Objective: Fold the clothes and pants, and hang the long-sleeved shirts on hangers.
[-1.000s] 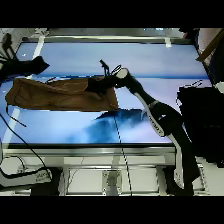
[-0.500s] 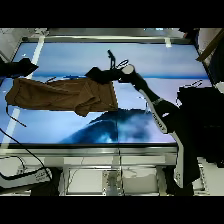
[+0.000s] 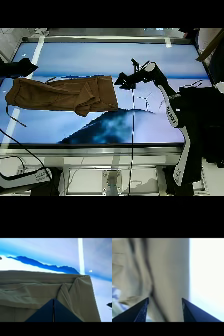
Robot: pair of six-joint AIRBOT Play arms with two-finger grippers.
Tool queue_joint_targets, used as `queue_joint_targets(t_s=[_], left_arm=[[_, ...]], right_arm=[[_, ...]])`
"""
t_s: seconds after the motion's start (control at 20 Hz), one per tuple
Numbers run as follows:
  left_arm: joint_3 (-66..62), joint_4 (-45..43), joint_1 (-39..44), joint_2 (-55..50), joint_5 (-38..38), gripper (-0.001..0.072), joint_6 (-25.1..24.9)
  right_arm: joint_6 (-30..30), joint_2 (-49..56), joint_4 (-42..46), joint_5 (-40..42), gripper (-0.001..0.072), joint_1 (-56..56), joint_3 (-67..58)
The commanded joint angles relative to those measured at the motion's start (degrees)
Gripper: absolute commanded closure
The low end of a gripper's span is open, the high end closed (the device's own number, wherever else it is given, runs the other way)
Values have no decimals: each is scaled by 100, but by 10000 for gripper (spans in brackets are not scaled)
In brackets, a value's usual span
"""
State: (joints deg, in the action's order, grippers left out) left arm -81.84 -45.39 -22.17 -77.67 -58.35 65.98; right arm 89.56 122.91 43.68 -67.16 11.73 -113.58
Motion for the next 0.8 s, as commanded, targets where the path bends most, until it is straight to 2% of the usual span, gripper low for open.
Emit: queue_joint_targets(t_s=[0.0, 0.55, 0.6, 0.65, 0.75], left_arm=[[2, 0, -2, -2, -22, 685, -2], [2, -4, -4, -2, -238, 685, -105], [2, -4, -4, -2, -238, 686, -105], [2, -7, -9, 2, -238, 686, -105], [2, -264, -9, 61, -267, 687, -101]], right_arm=[[87, 94, 404, 304, 265, 138, 70], [103, 422, 162, 570, 270, 824, 31], [103, 420, 151, 459, 423, 850, -57], [105, 415, 164, 258, 702, 861, -177], [85, 280, 334, -332, 699, 785, -378]])
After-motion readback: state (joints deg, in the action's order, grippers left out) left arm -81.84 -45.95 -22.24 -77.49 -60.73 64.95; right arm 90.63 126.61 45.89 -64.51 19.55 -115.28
